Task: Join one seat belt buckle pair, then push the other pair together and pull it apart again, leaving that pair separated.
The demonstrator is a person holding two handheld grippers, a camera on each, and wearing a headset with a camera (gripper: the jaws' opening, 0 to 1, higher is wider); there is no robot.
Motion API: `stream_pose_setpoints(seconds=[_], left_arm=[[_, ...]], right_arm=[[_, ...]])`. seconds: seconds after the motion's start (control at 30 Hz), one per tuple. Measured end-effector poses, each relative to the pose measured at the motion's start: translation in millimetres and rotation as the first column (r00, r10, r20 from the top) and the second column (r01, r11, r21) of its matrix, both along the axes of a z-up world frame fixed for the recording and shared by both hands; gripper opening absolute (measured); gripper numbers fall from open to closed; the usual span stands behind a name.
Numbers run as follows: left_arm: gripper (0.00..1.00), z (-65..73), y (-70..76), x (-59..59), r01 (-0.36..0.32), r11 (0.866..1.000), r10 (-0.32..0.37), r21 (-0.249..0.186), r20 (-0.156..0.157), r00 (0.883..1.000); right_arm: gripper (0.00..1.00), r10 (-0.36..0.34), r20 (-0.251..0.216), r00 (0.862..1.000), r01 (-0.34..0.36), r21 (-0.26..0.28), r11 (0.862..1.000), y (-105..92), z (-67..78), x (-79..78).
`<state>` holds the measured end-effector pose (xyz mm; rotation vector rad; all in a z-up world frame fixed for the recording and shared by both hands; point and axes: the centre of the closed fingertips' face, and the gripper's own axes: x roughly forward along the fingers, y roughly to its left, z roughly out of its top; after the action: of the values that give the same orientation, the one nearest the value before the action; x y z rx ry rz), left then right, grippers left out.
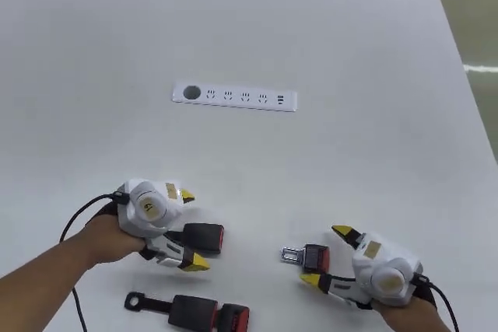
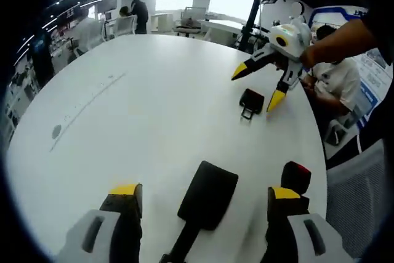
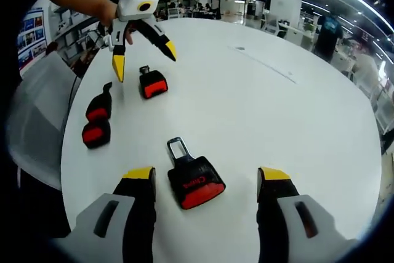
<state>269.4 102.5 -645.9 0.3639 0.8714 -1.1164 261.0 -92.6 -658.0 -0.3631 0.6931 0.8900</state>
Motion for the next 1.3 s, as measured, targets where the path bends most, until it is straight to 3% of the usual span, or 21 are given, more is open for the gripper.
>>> stream_pose_setpoints(seconds=[0.17,0.27,0.37,0.47,0.5,0.63,0.83,1.0,1.17,1.3], left_arm=[[0.93,16.4,2.0,4.8,-0.094,0.994,0.096,-0.048,0.034,0.995],[0.98,25.2,3.3,5.1,-0.141,0.985,0.147,-0.100,0.053,0.988],[0.99,33.1,11.2,4.0,-0.170,0.979,0.179,-0.114,0.072,0.981],[1.00,46.9,18.2,1.7,-0.216,0.967,0.229,-0.135,0.093,0.969],[1.00,45.9,21.6,1.1,-0.233,0.961,0.248,-0.148,0.098,0.964],[1.00,54.5,30.0,-5.0,-0.274,0.946,0.297,-0.172,0.121,0.947],[1.00,71.7,33.2,-28.2,-0.326,0.919,0.362,-0.223,0.144,0.921],[1.00,79.2,41.1,-46.4,-0.349,0.901,0.397,-0.256,0.167,0.902],[1.00,97.7,48.2,-63.2,-0.385,0.864,0.457,-0.323,0.185,0.870],[1.00,107.3,57.7,-73.6,-0.398,0.845,0.485,-0.358,0.198,0.852]], right_arm=[[0.70,-0.127,0.068,0.990,0.124,0.046,0.991,-1.0,16.1,3.9],[0.74,-0.180,0.084,0.980,0.175,0.067,0.982,1.8,24.6,0.8],[0.77,-0.234,0.101,0.967,0.225,0.096,0.970,3.3,33.2,-3.0],[0.80,-0.281,0.127,0.951,0.268,0.107,0.957,2.5,45.8,-7.8],[0.81,-0.295,0.132,0.946,0.281,0.118,0.952,2.4,49.6,-9.1],[0.84,-0.330,0.150,0.932,0.311,0.136,0.941,-0.2,52.7,-15.6],[0.89,-0.367,0.179,0.913,0.343,0.152,0.927,2.9,74.7,-35.9],[0.91,-0.398,0.191,0.897,0.367,0.180,0.913,3.5,77.8,-46.4],[0.94,-0.431,0.204,0.879,0.390,0.210,0.896,7.8,86.2,-62.1],[0.97,-0.437,0.221,0.872,0.393,0.217,0.893,10.1,94.8,-73.3]])
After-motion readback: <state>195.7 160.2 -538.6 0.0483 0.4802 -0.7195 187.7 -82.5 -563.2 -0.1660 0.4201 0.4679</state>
